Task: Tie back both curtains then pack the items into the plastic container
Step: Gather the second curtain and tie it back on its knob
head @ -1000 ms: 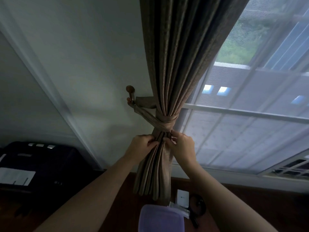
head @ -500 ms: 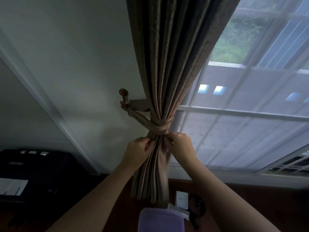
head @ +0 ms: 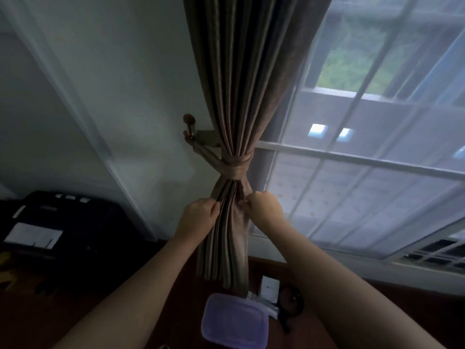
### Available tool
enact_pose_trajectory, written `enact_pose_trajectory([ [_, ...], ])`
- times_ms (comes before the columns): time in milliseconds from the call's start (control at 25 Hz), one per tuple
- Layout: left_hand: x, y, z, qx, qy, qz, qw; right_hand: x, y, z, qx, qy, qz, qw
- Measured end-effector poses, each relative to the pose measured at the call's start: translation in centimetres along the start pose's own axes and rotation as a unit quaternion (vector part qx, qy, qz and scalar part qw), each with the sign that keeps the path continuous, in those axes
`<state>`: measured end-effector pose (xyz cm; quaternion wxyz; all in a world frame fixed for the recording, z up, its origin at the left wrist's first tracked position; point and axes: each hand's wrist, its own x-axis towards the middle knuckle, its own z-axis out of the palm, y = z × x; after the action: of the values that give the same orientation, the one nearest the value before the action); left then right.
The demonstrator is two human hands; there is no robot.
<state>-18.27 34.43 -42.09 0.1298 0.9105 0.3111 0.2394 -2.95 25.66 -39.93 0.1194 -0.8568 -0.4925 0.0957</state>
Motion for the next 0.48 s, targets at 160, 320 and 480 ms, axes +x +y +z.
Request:
enact_pose_trajectory([
  [160, -2.6, 1.4, -0.5, -0.024, -0.02, -0.062, 0.998, -3.5, 1.1, 3.0, 0.046, -0.005, -0.022, 0.999],
  [320, -6.1, 2.7, -0.2, -0.015, -0.054, -0.108, 0.993, -7.9, 2.2, 4.7, 0.072, -0.026, -0.022, 0.997],
  [480, -9.7, 3.0, 0.9, -0.04, -0.123, -0.129, 0.983, -12.1, 4.1, 6.7, 0.069, -0.025, 0.015, 0.997],
])
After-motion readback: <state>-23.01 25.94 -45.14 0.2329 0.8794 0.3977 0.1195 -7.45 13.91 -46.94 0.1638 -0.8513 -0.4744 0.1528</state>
